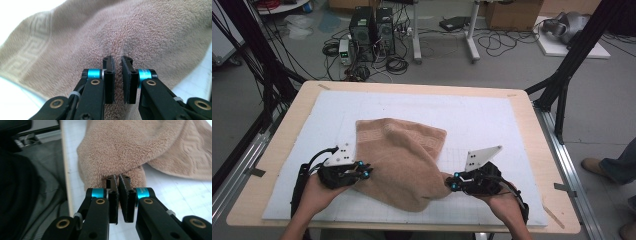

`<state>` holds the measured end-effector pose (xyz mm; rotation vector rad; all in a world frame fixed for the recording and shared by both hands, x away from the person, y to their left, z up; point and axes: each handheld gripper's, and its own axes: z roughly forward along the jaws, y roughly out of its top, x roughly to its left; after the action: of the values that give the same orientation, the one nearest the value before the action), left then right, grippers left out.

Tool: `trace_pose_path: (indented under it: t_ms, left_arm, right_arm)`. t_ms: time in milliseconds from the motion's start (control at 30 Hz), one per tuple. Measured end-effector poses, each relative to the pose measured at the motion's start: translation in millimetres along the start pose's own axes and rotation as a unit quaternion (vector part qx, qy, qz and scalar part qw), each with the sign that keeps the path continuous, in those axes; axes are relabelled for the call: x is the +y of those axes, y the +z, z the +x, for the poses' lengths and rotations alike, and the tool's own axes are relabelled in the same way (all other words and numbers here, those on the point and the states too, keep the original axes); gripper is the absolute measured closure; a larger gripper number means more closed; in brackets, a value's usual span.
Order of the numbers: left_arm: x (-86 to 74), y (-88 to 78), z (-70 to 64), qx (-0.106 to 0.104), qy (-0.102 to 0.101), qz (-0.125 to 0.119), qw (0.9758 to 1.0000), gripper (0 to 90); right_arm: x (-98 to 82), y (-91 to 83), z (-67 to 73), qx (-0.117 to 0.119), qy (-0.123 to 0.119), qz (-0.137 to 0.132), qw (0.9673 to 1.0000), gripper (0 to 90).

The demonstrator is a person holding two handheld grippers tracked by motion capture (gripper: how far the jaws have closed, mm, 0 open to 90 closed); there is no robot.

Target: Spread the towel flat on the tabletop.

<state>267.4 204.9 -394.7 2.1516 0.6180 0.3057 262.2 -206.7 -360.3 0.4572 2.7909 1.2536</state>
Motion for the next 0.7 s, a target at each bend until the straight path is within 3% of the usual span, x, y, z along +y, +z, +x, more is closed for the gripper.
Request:
trace_pose_path:
  t_ms: [67, 167, 267, 300, 400, 500, 600, 700]
  left_arm:
    - [-3.8, -3.0, 0.4, -0.004, -0.003, -0.002, 1.0, 78.2]
    - [-7.1, -18.8, 6.9, -0.004, -0.023, -0.022, 0.9995, 62.8]
    - [-2.8, -26.1, 11.5, -0.001, -0.022, -0.032, 0.9992, 55.2]
    - [0.0, -27.9, 14.1, 0.004, -0.021, -0.037, 0.9991, 53.7]
    - [7.5, -19.8, 24.5, 0.01, -0.03, -0.035, 0.9989, 49.2]
    - [5.5, -3.0, 26.1, 0.012, -0.027, -0.012, 0.9995, 44.9]
    - [-0.8, 13.6, 25.9, 0.006, -0.021, 0.014, 0.9996, 48.7]
    - [-10.3, 27.7, 23.3, -0.008, -0.025, 0.028, 0.9993, 67.5]
  right_arm:
    - [3.3, -2.1, -3.2, 0.002, 0.002, -0.012, 0.9999, 80.0]
    - [8.7, -7.2, -16.3, -0.002, 0.025, -0.038, 0.9989, 69.8]
    - [16.5, -6.1, -29.4, -0.018, 0.04, -0.047, 0.9979, 64.0]
    - [19.8, -2.0, -33.8, -0.024, 0.044, -0.047, 0.9976, 62.9]
    - [28.2, 20.7, -43.1, -0.001, 0.053, -0.045, 0.9976, 56.2]
    - [32.0, 47.1, -44.3, 0.017, 0.056, -0.024, 0.998, 50.4]
    - [29.4, 68.7, -41.5, 0.03, 0.056, 0.004, 0.998, 56.2]
    - [22.0, 82.6, -37.2, 0.038, 0.038, 0.023, 0.9983, 76.2]
